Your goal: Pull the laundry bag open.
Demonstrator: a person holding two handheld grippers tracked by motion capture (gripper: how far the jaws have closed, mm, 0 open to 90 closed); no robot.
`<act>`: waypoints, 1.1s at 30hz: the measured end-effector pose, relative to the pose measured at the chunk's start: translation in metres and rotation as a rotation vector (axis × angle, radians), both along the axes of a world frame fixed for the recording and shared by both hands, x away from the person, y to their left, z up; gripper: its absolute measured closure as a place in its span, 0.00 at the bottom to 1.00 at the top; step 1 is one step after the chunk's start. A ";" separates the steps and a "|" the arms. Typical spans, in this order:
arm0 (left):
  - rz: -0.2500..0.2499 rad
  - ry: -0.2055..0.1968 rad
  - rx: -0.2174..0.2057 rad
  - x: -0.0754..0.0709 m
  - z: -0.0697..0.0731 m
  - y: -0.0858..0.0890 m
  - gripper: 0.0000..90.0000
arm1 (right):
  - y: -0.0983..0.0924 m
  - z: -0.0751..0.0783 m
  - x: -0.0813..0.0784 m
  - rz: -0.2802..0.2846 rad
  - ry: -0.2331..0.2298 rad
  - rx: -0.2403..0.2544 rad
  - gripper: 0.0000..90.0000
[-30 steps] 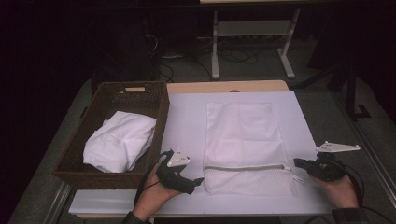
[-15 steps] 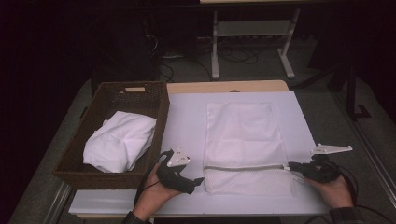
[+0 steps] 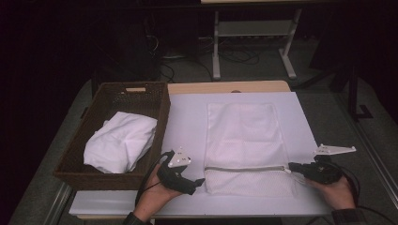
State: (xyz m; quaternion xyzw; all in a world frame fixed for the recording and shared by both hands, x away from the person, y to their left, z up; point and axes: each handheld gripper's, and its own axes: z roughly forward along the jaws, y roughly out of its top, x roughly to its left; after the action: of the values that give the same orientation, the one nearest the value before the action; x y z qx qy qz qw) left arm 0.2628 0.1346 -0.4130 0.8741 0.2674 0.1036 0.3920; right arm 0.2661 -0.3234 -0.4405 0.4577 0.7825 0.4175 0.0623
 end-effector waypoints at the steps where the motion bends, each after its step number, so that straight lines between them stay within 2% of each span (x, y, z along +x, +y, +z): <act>1: 0.000 0.000 -0.002 0.000 0.000 0.000 0.14 | 0.001 0.000 0.000 0.005 -0.003 0.001 1.00; 13: -0.003 0.004 0.000 0.001 -0.001 0.000 0.14 | 0.009 0.000 -0.001 0.030 -0.006 -0.005 1.00; 19: -0.001 0.003 0.002 0.001 -0.001 0.000 0.14 | 0.014 0.003 -0.002 0.051 -0.024 -0.005 1.00; 26: -0.002 0.003 0.002 0.000 -0.001 0.000 0.14 | 0.004 0.008 -0.004 0.016 -0.050 -0.001 1.00; 33: -0.002 0.004 0.003 0.001 -0.001 0.000 0.14 | -0.006 0.002 -0.009 0.012 -0.042 -0.029 0.77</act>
State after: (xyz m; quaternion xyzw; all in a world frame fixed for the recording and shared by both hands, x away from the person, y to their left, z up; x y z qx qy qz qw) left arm 0.2634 0.1343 -0.4140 0.8753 0.2670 0.1018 0.3901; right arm 0.2570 -0.3289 -0.4388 0.4432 0.7897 0.4161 0.0827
